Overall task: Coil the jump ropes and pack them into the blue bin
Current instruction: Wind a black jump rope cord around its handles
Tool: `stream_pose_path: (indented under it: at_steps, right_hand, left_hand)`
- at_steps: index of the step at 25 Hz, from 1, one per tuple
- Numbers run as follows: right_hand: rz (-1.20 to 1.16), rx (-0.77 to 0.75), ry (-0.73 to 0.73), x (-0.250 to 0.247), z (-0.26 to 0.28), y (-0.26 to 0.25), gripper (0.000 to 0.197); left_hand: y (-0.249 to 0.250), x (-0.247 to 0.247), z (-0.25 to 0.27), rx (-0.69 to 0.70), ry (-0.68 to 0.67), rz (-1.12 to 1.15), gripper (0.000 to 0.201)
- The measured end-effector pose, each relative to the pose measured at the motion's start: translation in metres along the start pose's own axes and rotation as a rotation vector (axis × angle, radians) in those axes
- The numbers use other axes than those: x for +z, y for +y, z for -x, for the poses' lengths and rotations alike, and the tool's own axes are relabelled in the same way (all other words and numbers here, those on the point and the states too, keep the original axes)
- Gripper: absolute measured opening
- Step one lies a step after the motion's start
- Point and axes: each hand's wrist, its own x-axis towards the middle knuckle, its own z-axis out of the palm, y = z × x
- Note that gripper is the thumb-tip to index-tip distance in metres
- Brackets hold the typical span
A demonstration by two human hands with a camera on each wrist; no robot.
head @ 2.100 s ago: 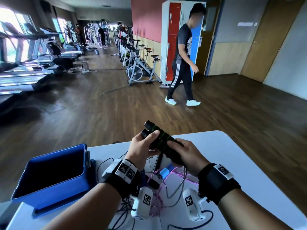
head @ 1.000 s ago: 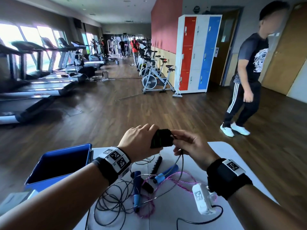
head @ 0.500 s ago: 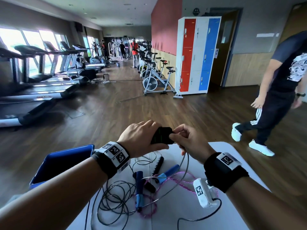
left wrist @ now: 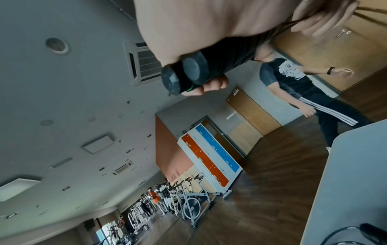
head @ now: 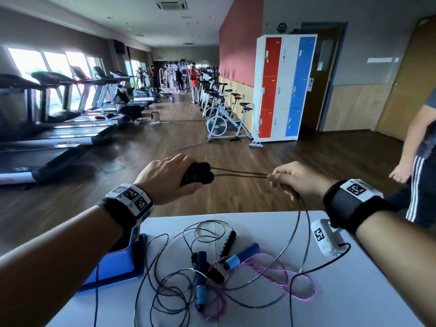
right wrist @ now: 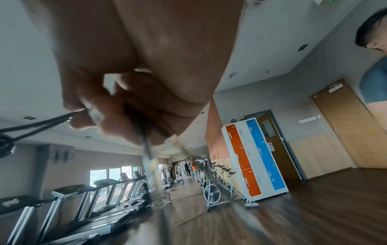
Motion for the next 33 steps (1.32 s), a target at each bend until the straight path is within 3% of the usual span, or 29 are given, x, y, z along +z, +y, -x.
stream_pose_path:
  at_steps: [4, 10, 13, 21, 26, 30, 33]
  right_hand:
    - [0.216, -0.147, 0.158, -0.008, -0.009, -0.01, 0.028]
    - [0.376, -0.079, 0.169, -0.023, -0.014, -0.035, 0.047]
    - [0.36, -0.099, 0.171, -0.025, -0.012, -0.07, 0.043]
    - [0.511, -0.082, 0.058, 0.005, -0.032, -0.161, 0.039]
    - [0.592, -0.055, -0.106, 0.046, -0.041, -0.188, 0.037]
    - [0.448, -0.06, -0.236, 0.065, -0.042, -0.196, 0.029]
    - [0.291, -0.036, -0.278, 0.069, -0.039, -0.197, 0.023]
  left_hand:
    - [-0.001, 0.013, 0.0, 0.001, -0.023, -0.008, 0.066]
    - [-0.003, 0.022, -0.001, 0.087, 0.019, -0.012, 0.084]
    - [0.004, 0.021, -0.003, 0.117, 0.025, 0.006, 0.087]
    - [0.036, 0.023, -0.015, 0.25, 0.042, 0.048, 0.097]
    - [0.047, 0.028, -0.021, 0.283, 0.075, 0.035, 0.099]
    - [0.044, 0.033, -0.023, 0.228, 0.165, 0.016, 0.087]
    - [0.039, 0.035, -0.021, 0.222, 0.136, 0.004, 0.081]
